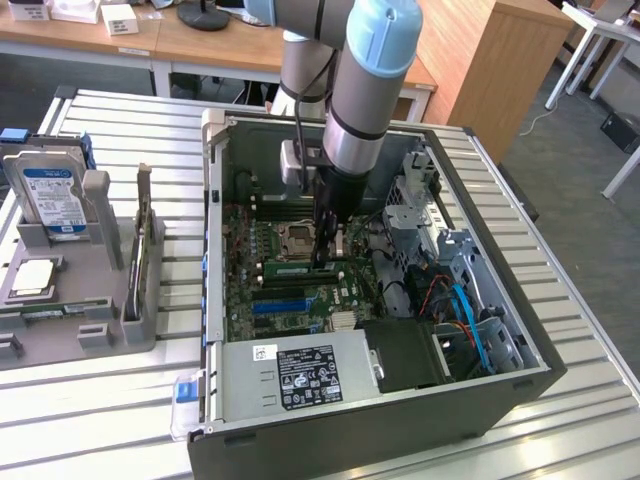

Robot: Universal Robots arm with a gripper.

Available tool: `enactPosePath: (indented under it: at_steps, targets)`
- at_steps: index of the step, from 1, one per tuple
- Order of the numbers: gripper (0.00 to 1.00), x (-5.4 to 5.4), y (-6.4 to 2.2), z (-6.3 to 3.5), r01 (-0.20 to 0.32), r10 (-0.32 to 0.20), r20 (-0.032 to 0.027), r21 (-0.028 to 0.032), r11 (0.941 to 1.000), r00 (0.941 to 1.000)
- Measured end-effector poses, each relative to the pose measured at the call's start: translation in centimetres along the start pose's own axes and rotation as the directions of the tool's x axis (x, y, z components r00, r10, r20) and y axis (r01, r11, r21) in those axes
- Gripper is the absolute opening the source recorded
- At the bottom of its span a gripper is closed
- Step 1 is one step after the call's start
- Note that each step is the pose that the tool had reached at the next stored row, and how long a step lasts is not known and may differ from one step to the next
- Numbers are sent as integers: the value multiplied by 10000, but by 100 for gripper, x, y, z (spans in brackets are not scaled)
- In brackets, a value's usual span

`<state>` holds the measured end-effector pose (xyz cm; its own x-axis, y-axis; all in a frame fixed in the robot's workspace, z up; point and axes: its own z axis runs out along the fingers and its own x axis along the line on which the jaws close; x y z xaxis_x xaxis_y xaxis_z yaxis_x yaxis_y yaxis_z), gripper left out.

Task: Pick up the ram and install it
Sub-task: 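Insert the ram into the slot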

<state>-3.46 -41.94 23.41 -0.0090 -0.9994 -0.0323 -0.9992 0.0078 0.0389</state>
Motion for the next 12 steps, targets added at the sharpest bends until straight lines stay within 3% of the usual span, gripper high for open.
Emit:
enactPosePath:
  at_steps: [12]
  targets:
    - [12, 1, 0, 10, -3, 3, -2, 0, 10000, 10000]
